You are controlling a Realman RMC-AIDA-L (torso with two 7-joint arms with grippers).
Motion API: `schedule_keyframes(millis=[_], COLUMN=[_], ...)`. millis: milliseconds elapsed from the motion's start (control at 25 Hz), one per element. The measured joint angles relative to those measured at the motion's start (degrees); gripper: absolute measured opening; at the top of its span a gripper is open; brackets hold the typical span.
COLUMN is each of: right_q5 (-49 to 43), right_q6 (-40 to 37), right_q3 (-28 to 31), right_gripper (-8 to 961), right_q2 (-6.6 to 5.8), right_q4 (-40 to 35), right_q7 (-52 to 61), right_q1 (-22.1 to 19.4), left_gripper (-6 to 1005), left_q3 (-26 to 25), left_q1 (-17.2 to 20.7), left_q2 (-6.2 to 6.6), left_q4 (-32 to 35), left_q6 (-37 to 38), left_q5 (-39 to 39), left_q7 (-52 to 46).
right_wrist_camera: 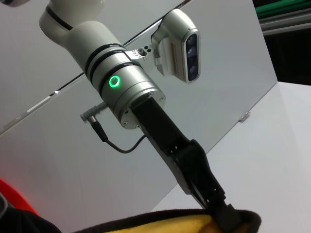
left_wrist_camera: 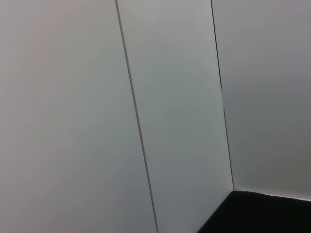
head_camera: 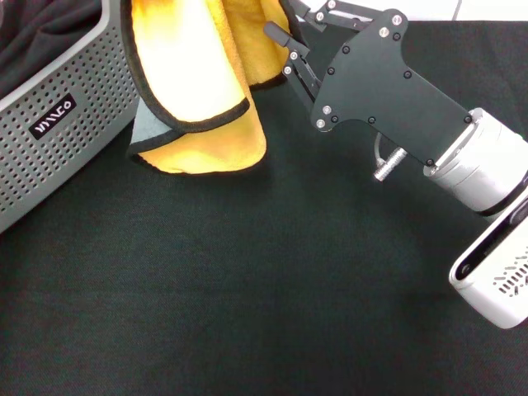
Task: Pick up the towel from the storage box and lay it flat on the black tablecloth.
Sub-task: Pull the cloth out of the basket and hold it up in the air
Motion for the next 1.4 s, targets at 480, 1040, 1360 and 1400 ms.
schedule_keyframes(millis=[480, 1040, 1360, 1400], right_q5=[-0.2, -0.1, 0.0, 0.0], right_q6=[-0.3, -1.6, -1.6, -1.6], right_q3=[-0.2, -1.0, -1.0, -1.0], right_gripper=[180, 153, 137, 135], right_q2=[0.0, 0.0, 0.0, 0.0], right_q4=[0.0, 0.1, 0.1, 0.1], right_q7=[0.0, -0.2, -0.2, -0.2], right_q1=[-0.4, -0.7, -1.0, -1.0], left_gripper=[18, 19, 20, 20], left_q3=[0.0, -0.3, -0.2, -0.1], left_q1=[0.0, 0.3, 0.0, 0.0], left_q2=[0.09, 0.09, 0.09, 0.09], left_q4=[-1.2, -1.2, -1.7, -1.8], left_q6=[0.3, 0.3, 0.3, 0.3], left_q5=[0.0, 0.0, 0.4, 0.4], left_q7=[0.1, 0.1, 0.1, 0.1])
